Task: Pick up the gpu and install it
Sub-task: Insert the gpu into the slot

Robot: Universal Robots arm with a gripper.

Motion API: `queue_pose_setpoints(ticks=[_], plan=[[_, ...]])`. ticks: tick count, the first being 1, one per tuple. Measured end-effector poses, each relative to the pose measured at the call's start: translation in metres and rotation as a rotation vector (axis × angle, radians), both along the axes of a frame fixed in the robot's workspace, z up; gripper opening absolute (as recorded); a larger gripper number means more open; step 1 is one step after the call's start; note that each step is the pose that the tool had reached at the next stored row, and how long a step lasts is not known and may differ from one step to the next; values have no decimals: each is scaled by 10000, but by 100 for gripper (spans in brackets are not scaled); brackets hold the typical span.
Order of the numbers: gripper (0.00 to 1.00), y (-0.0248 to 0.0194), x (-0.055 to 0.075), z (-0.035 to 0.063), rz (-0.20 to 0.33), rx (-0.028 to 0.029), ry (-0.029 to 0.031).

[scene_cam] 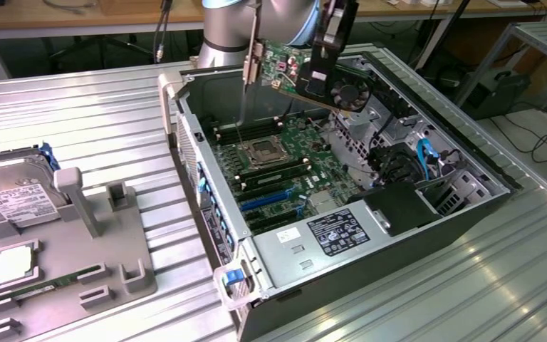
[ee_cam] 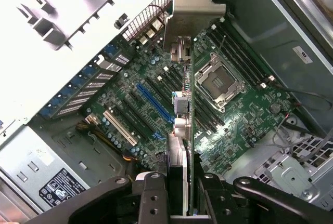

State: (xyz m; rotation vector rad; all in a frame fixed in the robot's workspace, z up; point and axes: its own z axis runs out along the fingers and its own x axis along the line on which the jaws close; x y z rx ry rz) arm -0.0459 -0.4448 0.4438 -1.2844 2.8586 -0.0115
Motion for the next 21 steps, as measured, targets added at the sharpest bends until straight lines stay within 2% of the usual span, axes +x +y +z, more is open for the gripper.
queue_pose_setpoints(ticks=[21], plan=[[28, 0, -28, -1, 1642, -1, 0]])
